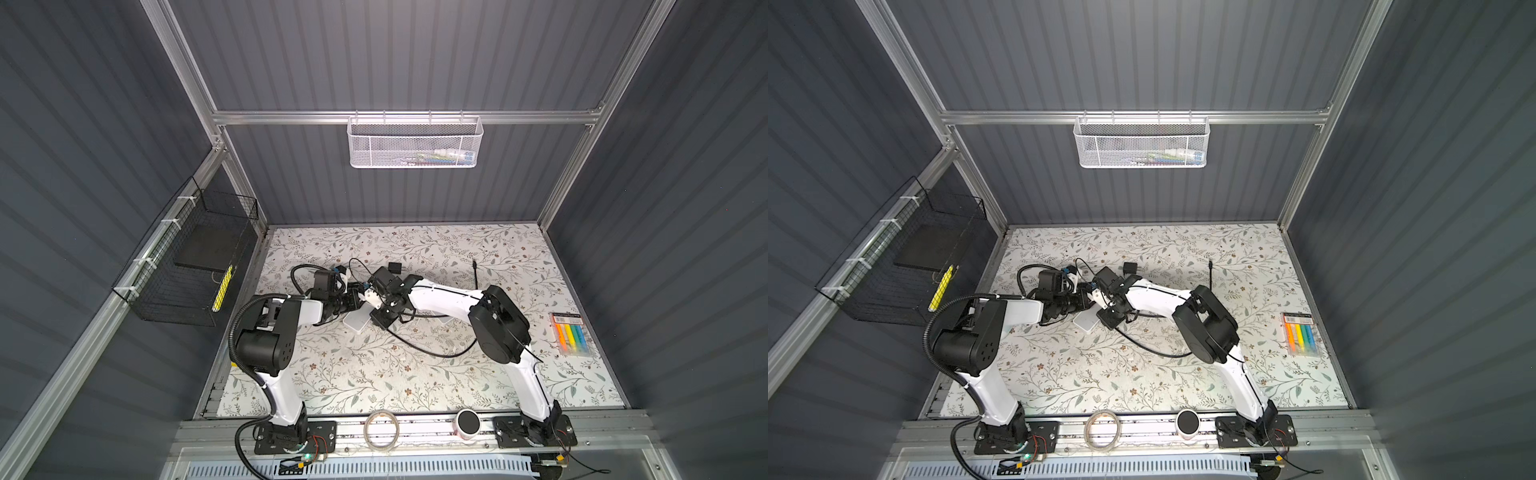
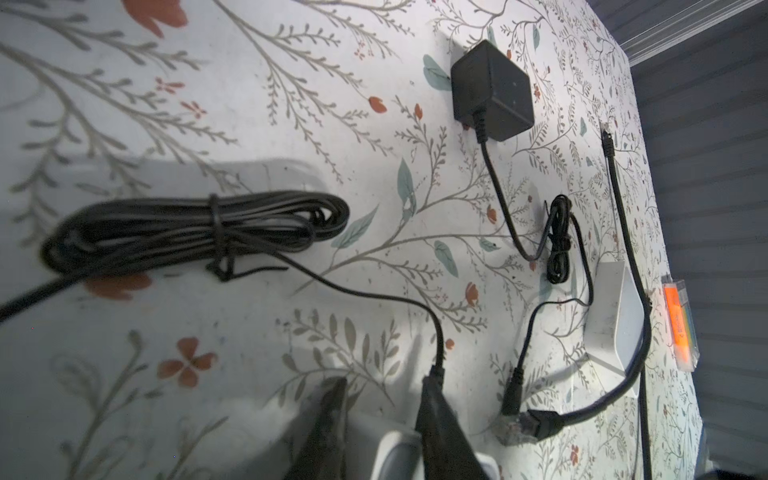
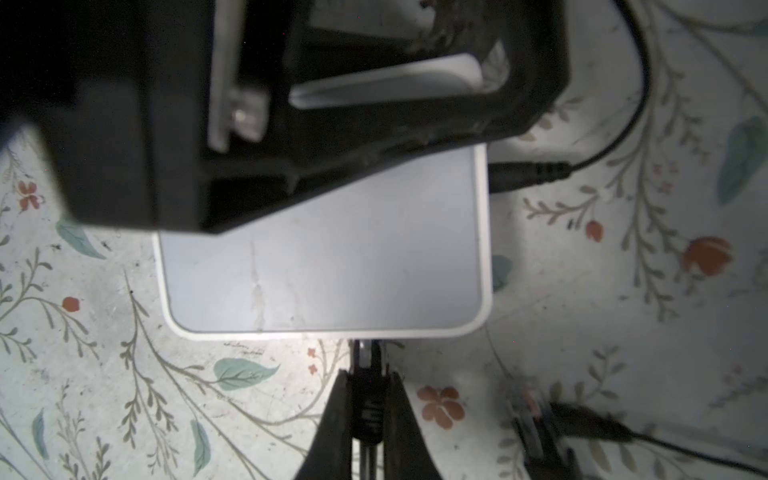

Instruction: Insert the plug into the switch port

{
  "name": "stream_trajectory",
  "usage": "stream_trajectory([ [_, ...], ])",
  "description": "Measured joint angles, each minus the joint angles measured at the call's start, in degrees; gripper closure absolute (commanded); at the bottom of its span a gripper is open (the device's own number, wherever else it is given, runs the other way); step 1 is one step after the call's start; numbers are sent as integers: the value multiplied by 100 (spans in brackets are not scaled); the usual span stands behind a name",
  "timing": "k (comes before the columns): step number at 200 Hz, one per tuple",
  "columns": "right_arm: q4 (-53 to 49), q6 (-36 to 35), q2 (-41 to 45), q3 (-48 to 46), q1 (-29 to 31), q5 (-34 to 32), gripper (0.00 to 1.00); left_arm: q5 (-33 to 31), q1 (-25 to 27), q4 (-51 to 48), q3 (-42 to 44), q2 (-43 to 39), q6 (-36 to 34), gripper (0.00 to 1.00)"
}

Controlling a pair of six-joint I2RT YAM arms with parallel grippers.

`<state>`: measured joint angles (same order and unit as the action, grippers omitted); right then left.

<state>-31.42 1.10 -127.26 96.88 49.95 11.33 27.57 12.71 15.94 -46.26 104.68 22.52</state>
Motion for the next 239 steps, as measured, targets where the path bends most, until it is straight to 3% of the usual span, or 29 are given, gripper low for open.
stream_trajectory([
  [51, -7, -247, 0, 0, -90, 74, 100, -2, 46, 175, -11, 72, 42, 70],
  [101, 101, -304, 9, -83, -136, 74, 100, -57, 105, 42, -98, 46, 2, 60],
  [146, 975, -256, 374, -892, -144, -68, 100, -94, 205, -369, -341, 44, -101, 48],
  [239, 1788, -155, 660, -1480, -55, -59, 100, -240, 140, -1231, -420, -299, -223, 36],
])
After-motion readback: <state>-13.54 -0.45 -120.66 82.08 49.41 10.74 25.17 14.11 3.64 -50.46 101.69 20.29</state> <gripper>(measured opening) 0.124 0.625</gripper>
